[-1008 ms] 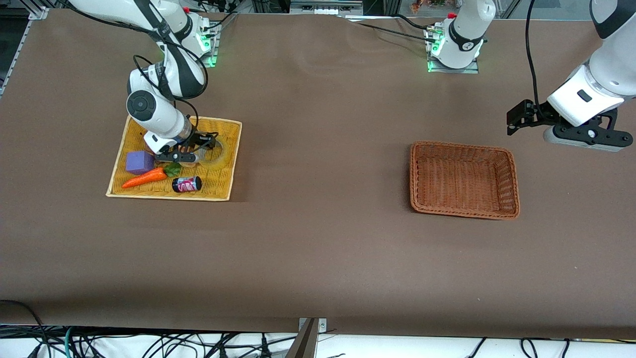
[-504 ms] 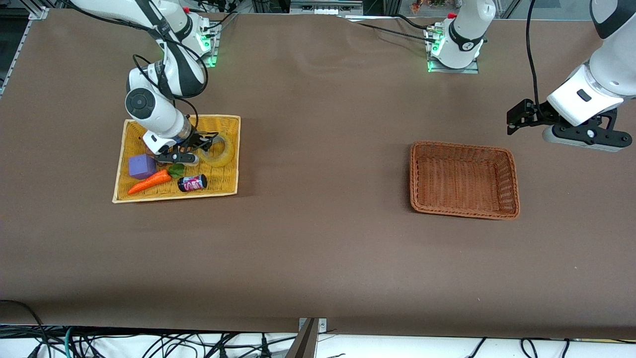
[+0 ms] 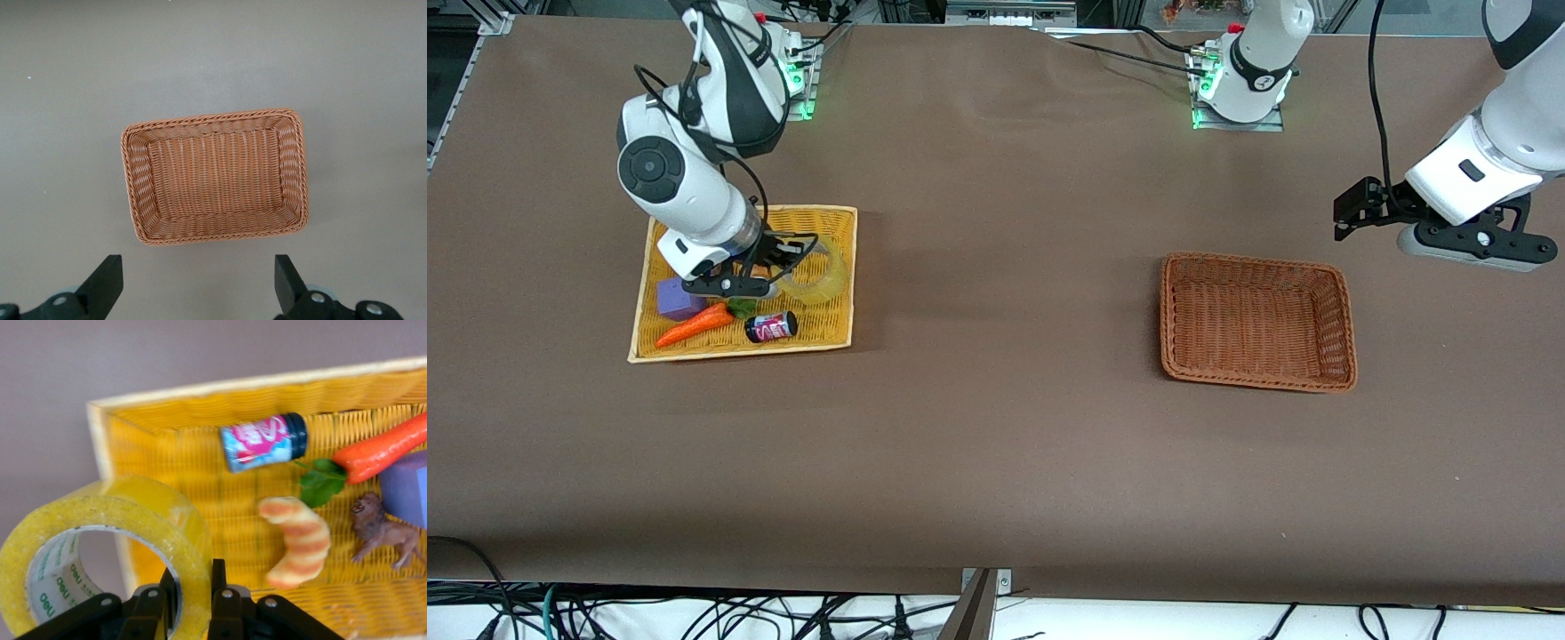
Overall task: Transfer tape with both arms
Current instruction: 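Lift the tape roll and carry it toward the brown basket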
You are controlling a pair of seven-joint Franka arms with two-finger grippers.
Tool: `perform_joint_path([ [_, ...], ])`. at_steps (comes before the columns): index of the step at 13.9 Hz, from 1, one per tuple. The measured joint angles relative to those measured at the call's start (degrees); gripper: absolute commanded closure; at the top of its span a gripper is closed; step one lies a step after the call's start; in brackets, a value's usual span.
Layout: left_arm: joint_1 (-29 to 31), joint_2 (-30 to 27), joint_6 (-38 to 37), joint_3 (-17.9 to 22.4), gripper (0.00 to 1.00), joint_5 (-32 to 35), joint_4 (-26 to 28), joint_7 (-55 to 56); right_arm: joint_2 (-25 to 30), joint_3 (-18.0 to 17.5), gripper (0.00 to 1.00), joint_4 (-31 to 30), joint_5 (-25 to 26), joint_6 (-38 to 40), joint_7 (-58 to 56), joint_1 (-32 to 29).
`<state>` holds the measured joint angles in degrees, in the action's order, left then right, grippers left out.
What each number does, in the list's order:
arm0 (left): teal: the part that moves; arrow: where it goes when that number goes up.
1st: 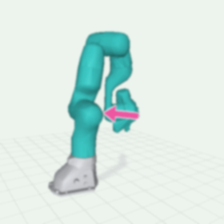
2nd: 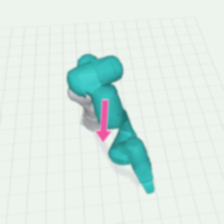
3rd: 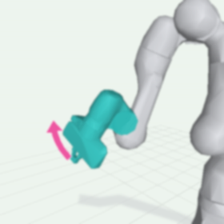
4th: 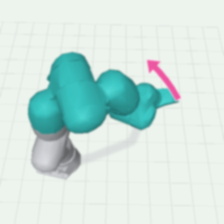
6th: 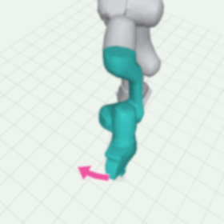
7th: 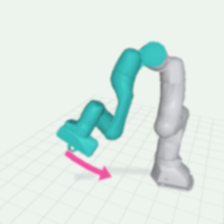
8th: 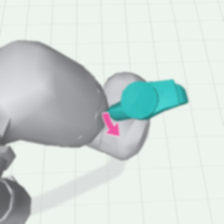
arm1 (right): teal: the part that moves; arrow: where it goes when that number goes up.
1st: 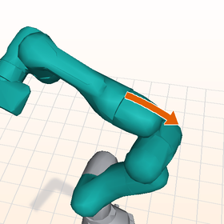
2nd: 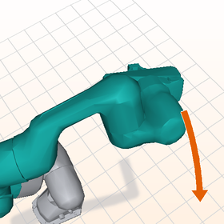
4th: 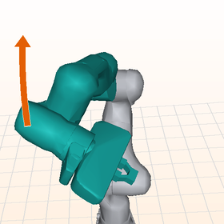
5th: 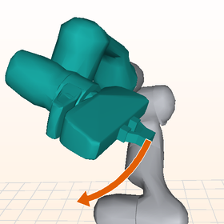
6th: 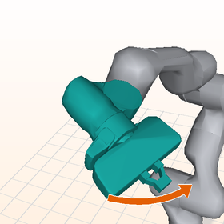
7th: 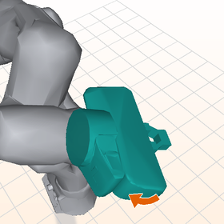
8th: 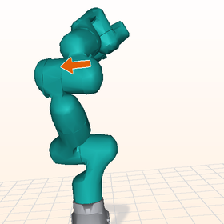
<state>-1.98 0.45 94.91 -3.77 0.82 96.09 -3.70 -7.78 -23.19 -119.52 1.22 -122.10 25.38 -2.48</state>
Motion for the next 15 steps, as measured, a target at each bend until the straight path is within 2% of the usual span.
perform_joint_path([
  [2,0.0,0.0,0.0,-0.1,0.0,0.0,0.0,0.0,-2.1,-1.7,1.0,4.7,0.0,1.2,6.7,2.7],
  [5,0.0,0.0,0.0,-0.1,0.0,0.0,0.0,0.0,-8.6,-2.0,1.0,11.0,1.1,1.1,17.1,9.6],
  [11,0.0,0.0,0.0,-0.2,0.0,0.0,-0.1,0.0,-25.6,-2.0,1.0,24.8,11.8,0.8,38.5,21.1],
  [15,-0.2,0.0,0.0,-0.3,0.0,0.0,-0.3,0.0,-33.0,-1.7,1.0,32.8,13.7,0.4,46.0,25.7],
])
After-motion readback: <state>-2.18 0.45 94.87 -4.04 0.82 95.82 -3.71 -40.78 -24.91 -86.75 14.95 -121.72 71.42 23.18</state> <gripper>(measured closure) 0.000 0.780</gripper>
